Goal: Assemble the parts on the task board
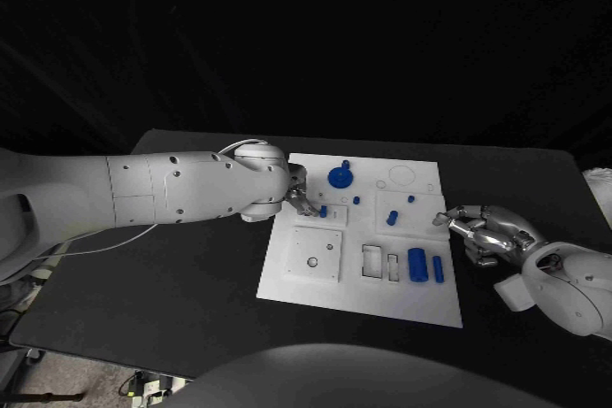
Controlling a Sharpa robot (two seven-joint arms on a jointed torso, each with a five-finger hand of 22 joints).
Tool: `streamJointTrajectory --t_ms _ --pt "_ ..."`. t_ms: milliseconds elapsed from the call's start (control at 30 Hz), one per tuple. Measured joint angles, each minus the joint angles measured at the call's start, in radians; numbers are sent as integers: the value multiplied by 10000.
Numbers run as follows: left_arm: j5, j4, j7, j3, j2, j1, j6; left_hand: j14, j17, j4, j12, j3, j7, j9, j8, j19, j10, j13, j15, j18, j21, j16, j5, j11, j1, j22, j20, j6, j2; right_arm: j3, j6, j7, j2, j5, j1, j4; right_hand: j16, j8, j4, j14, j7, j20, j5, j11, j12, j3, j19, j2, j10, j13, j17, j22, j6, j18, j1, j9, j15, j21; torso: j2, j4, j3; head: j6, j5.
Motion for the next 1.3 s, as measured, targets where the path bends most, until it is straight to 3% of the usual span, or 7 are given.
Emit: streamJointTrajectory --t_ms 467,867,1067,1300 --pt "-13 86 35 -5 -139 -10 -61 0 -1 -13 0 -628 0 -12 -40 0 0 0 -1 -1 0 0 0 0 -50 0 0 0 20 0 20 -7 1 0 -3 -10 0 0 0 0 0 0 0 0 4 0 0 -1 0 0 -1 -1 0 0 -1 0 0 0 1 2 0 0 -6" --pt "-102 254 27 -13 -395 -20 -64 -1 -3 -13 0 -1170 -1 1 -41 0 0 0 -1 0 1 0 217 0 968 0 -1 -1 -74 0 39 -15 -1 0 -4 -11 0 0 0 0 0 0 0 0 -17 0 0 -1 0 1 7 -3 0 0 -1 1 0 0 1 2 -5 0 -18" --pt "-135 389 49 -14 -504 -21 -67 -1 -4 3 0 -873 -1 -34 -41 0 0 0 -1 0 1 0 -453 -1 1349 4 -1 -1 -180 0 45 -20 -3 0 -5 -11 0 0 0 0 0 0 0 0 -17 0 0 -1 0 2 7 -3 0 0 -1 1 0 0 1 6 -5 0 -28" --pt "-147 494 120 -14 -605 -22 -88 -1 -4 -1 0 -735 -1 -49 -41 0 0 0 -1 0 1 0 -749 -1 1388 8 -1 -1 -220 0 50 -23 -1 0 -6 -16 0 0 0 0 0 0 0 0 -16 -1 0 -1 0 2 6 -4 -1 0 -2 2 0 0 -3 5 -3 0 -29"
